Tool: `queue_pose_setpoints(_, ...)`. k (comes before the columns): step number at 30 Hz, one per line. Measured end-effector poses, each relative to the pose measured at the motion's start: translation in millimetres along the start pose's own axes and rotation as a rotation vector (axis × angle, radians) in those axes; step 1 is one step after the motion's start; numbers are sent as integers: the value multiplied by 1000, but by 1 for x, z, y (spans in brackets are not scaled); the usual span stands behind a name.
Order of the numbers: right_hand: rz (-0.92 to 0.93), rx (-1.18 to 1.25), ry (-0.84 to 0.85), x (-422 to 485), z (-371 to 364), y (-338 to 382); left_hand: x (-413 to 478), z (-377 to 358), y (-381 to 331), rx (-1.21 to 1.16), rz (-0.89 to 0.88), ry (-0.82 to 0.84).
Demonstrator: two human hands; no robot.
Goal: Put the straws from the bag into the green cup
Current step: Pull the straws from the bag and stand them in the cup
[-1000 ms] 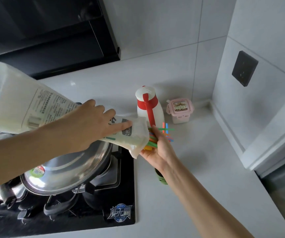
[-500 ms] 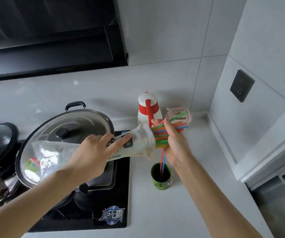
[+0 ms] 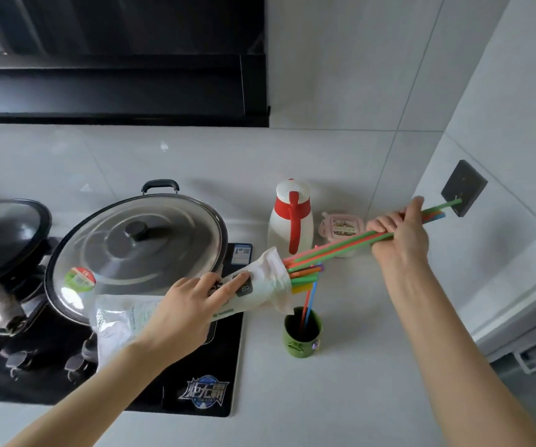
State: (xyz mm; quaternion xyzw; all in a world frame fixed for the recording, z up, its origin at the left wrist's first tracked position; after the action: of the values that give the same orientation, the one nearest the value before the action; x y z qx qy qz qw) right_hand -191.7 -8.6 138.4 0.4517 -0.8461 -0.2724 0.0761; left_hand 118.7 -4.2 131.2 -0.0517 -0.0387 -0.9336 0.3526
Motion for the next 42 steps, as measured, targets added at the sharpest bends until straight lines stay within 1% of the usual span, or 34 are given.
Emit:
queue_pose_setpoints(11, 106, 56, -51, 28, 21, 78, -26, -2, 17, -6, 104, 27)
queue_pose_setpoints(13, 133, 14, -50, 27, 27, 83, -34, -4, 23, 6, 137, 44)
queue_pose_setpoints(16, 168, -170, -31, 21, 31, 83, -42, -7, 34, 19, 190, 82)
queue_pose_setpoints(19, 189, -373, 86, 12, 18, 60, -43, -12, 38, 31, 210, 112)
queue_pose_setpoints(22, 166, -528, 248, -3, 2, 6, -38, -15, 34, 37, 212, 129)
queue_pose_setpoints(24, 125, -617, 313, -11, 2, -31, -34, -13, 30, 35, 209, 125)
queue_pose_setpoints(29, 68, -798, 333, -23, 17, -83, -25, -9, 22, 52, 199, 124)
queue_pose_setpoints(34, -80, -982, 404, -27, 50, -120, -19, -6, 18, 41, 187, 115)
queue_pose_setpoints(36, -128, -974, 402, -24, 56, -122, -16, -5, 18, 41, 188, 112)
queue_pose_setpoints(40, -156, -929, 424, -17, 47, -114, -11, -5, 18, 13, 188, 106)
queue_pose_setpoints(42, -199, -925, 413, -13, 45, -113, -8, -3, 18, 11, 186, 98)
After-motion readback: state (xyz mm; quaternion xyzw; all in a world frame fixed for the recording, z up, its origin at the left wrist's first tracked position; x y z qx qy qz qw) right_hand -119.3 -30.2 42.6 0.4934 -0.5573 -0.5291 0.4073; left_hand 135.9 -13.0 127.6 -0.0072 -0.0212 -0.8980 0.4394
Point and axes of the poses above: each hand's wrist, its own x-axis towards the middle knuckle, its own z-axis out of the back of the hand, y = z × x, the point moved 9 cm from there along x, towards the middle knuckle, and after that the axes turned 8 degrees about y, right-handed, at the moved point
